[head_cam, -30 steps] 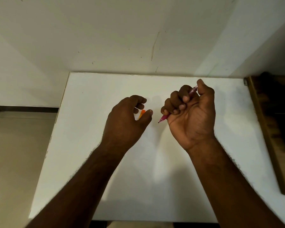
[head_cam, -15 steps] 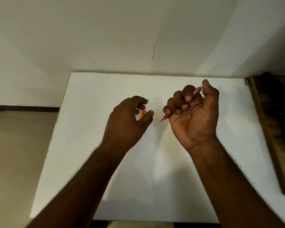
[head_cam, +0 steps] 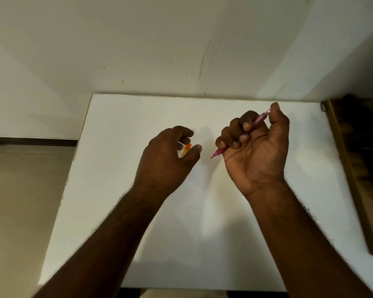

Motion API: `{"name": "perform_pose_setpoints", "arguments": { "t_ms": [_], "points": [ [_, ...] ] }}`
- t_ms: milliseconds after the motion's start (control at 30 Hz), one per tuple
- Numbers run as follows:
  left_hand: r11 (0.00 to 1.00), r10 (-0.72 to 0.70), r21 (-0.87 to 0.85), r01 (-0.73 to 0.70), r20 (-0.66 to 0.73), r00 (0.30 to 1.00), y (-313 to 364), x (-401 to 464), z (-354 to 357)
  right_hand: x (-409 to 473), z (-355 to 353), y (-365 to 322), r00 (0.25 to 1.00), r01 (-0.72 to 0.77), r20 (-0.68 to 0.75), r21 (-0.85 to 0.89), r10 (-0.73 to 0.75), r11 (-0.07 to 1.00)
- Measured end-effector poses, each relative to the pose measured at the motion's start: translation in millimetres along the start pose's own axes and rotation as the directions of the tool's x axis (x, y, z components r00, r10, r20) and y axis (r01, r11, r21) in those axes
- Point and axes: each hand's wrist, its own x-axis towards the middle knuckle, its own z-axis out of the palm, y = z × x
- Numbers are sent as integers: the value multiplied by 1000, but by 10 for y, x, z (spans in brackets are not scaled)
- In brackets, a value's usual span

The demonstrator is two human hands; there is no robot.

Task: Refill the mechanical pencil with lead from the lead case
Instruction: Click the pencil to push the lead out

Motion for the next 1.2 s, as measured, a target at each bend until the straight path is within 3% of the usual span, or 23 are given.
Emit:
{"name": "perform_pose_setpoints", "arguments": {
  "t_ms": [1200],
  "points": [
    [1000, 11, -2, -11, 12, 1000, 4, 0, -12, 23, 0, -7, 1000, 12, -3, -23, -12, 1000]
  ]
}}
